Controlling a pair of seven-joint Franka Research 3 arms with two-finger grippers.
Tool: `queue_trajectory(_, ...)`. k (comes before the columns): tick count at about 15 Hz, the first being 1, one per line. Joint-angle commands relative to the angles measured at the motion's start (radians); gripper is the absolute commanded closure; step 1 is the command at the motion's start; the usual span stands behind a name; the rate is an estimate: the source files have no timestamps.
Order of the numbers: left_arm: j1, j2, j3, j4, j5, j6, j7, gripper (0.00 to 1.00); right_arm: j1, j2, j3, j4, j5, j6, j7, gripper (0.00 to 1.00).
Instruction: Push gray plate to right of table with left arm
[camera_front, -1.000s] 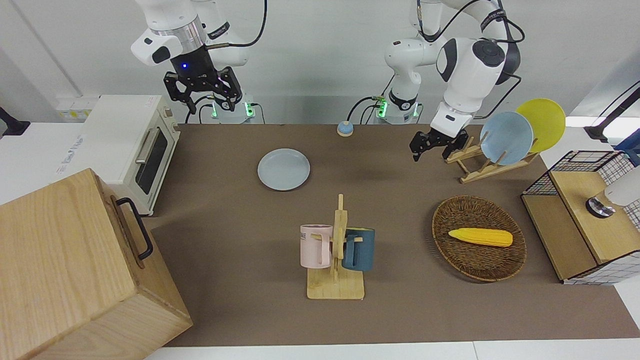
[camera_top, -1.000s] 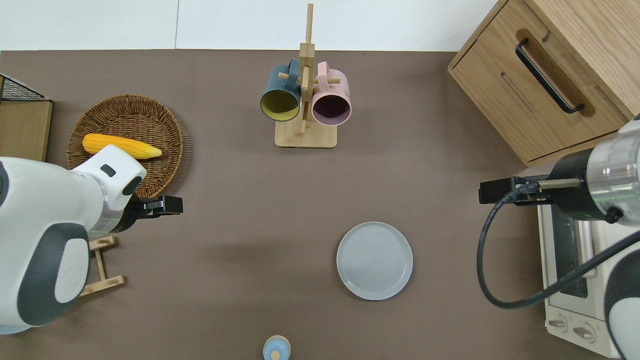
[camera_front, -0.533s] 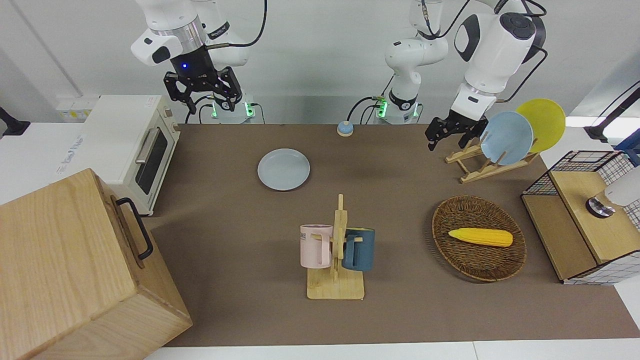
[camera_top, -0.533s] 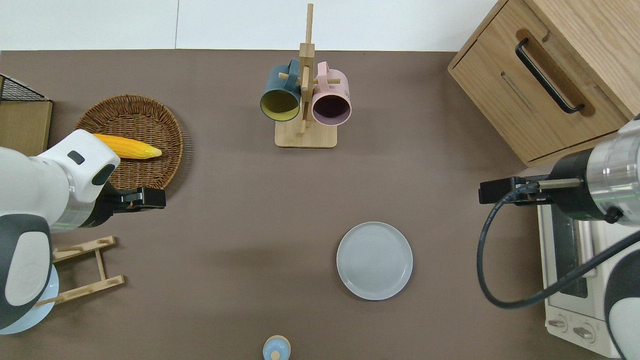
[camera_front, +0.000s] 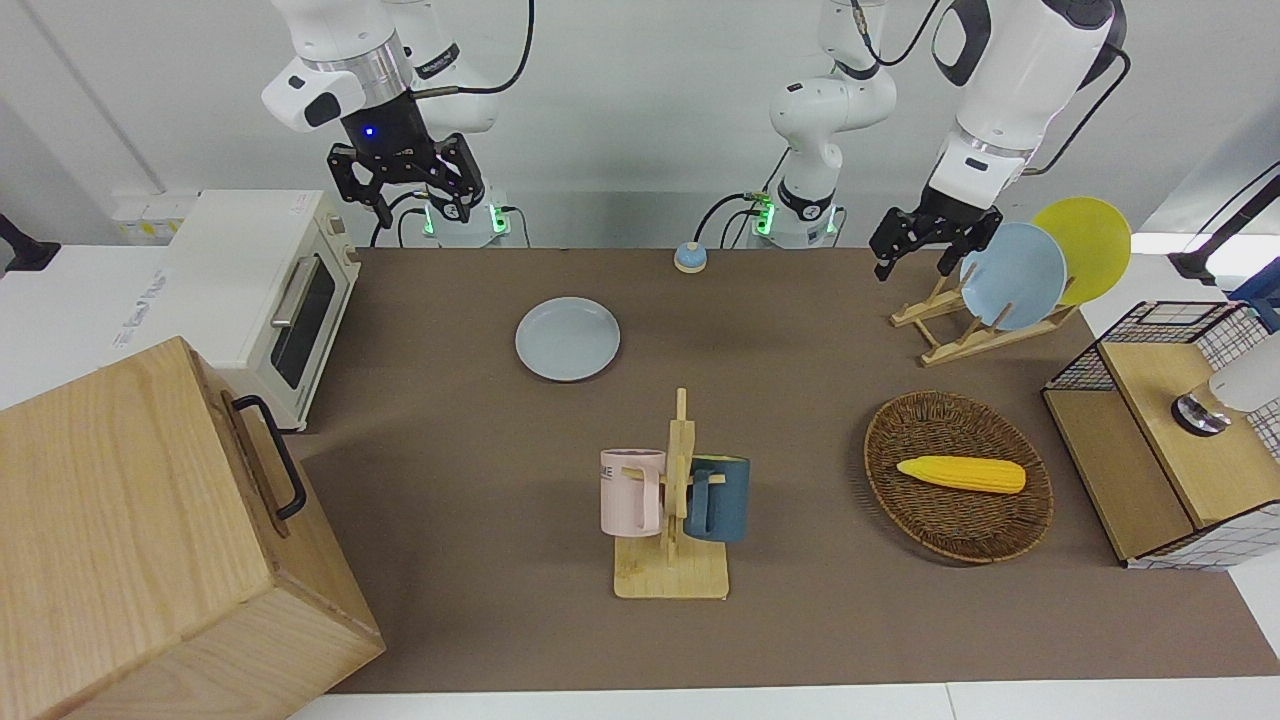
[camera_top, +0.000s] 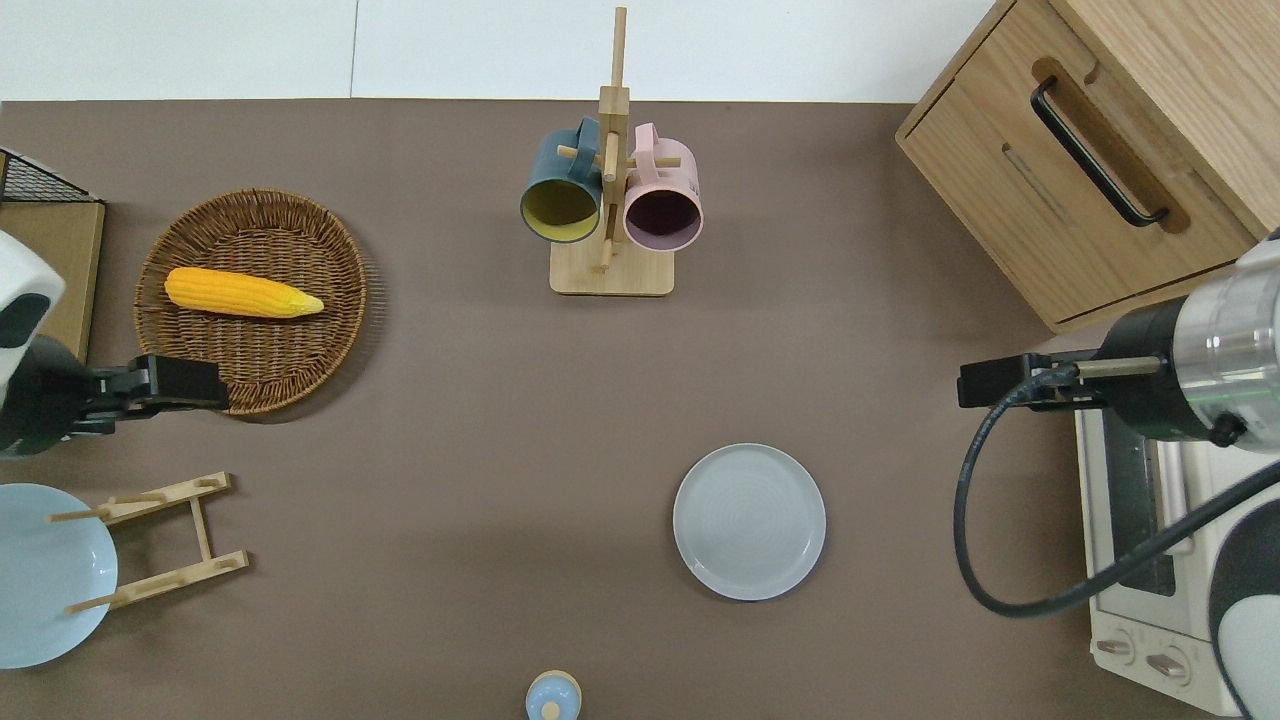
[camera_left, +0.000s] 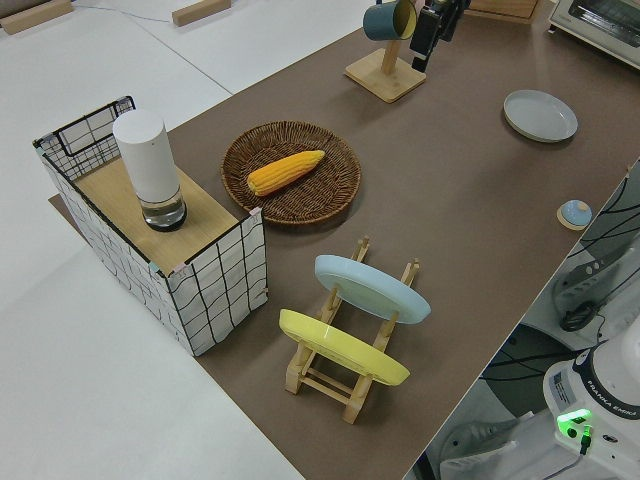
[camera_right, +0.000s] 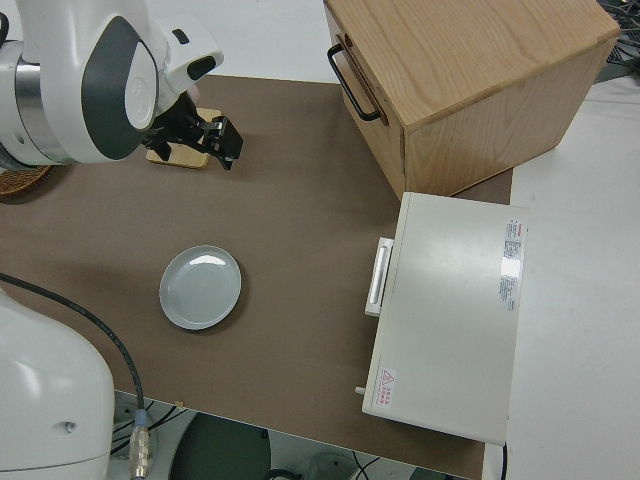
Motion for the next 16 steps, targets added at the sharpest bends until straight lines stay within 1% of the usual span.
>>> queue_trajectory(1, -0.158, 0.022, 0.161, 0.083, 0.022, -0.090, -0.006, 0.01, -0.006, 0.006, 0.004, 0.014, 0.016, -0.005, 0.002, 0.005)
queue_trajectory(3, -0.206, 0.020, 0.211, 0.086, 0.022, -0.115, -0.006, 0.01, -0.006, 0.006, 0.004, 0.014, 0.016, -0.005, 0.002, 0.005)
queue_trajectory(5, -0.228, 0.019, 0.238, 0.095, 0.022, -0.147, -0.004, 0.01, -0.006, 0.006, 0.004, 0.014, 0.016, -0.005, 0.002, 0.005)
queue_trajectory(6, -0.228, 0.019, 0.243, 0.095, 0.021, -0.153, -0.004, 0.01, -0.006, 0.006, 0.004, 0.014, 0.016, -0.005, 0.002, 0.005)
queue_trajectory(11, -0.237, 0.011, 0.242, 0.094, 0.024, -0.160, -0.003, 0.00, -0.006, 0.006, 0.004, 0.014, 0.016, -0.005, 0.002, 0.005)
queue_trajectory(13, -0.206, 0.011, 0.214, 0.094, 0.026, -0.149, -0.001, 0.01, -0.006, 0.006, 0.004, 0.014, 0.016, -0.005, 0.002, 0.005)
queue_trajectory(16, -0.183, 0.013, 0.205, 0.095, 0.024, -0.146, 0.001, 0.00, -0.006, 0.006, 0.004, 0.014, 0.016, -0.005, 0.002, 0.005)
